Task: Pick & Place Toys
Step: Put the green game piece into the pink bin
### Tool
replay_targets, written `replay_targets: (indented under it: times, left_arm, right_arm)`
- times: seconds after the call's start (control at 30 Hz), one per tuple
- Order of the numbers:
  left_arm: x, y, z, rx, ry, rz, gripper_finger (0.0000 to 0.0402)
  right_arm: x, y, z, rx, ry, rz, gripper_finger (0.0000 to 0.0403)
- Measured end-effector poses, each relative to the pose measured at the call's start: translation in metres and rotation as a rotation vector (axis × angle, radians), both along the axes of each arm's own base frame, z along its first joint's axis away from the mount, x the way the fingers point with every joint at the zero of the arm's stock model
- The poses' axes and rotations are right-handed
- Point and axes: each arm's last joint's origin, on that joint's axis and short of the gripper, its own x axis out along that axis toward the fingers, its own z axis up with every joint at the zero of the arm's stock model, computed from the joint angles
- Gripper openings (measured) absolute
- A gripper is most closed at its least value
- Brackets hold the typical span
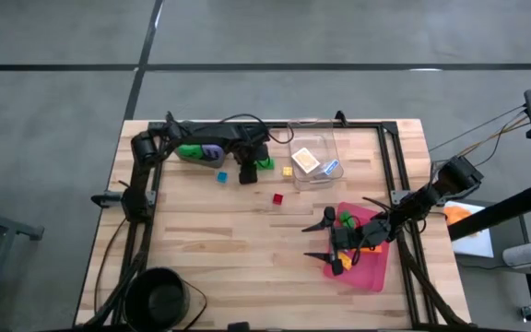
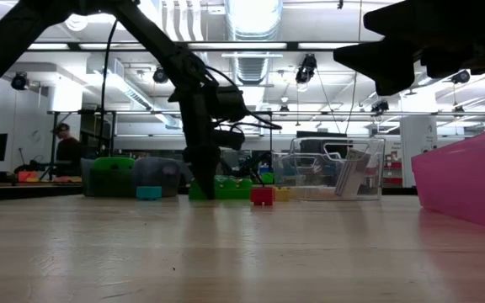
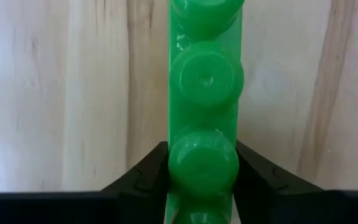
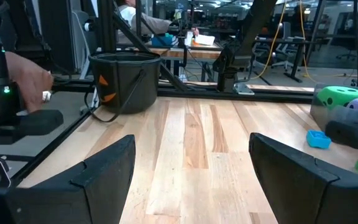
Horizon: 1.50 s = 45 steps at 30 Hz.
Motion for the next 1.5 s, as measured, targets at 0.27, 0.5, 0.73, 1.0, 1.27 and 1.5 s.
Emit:
replay_targets:
  times: [0.27, 0.5, 0.73, 1.0, 1.27, 1.5]
  left_arm:
    - [-0.004, -0.017, 0.011, -0.015, -0.007, 0.027, 0.0129]
    - [-0.021, -0.039, 0.047, 0.006, -0.263, 0.018, 0.0129]
    - [-0.052, -0.074, 0.065, -0.079, -0.684, -0.071, 0.0129]
    - [-0.064, -0.130, 0.055, -0.128, -0.996, -0.225, 0.0129]
    - [-0.056, -0.180, 0.070, -0.076, -1.203, -0.340, 0.0129]
    - [-0.039, -0.191, 0.064, -0.113, -1.186, -0.319, 0.0129]
  right_arm:
    - [0.000, 0.000, 0.000, 0.001, 0.004, 0.000, 0.0312]
    - [0.000, 0.000, 0.000, 0.002, 0.003, 0.000, 0.0312]
    - [0.000, -0.001, 0.001, -0.002, -0.012, -0.004, 0.0312]
    - [0.002, -0.007, 0.009, 0.002, -0.081, -0.094, 0.0312]
    - [0.010, -0.021, 0.018, 0.094, -0.156, -0.215, 0.0312]
    - [0.022, -0.027, 0.029, 0.078, -0.193, -0.255, 0.0312]
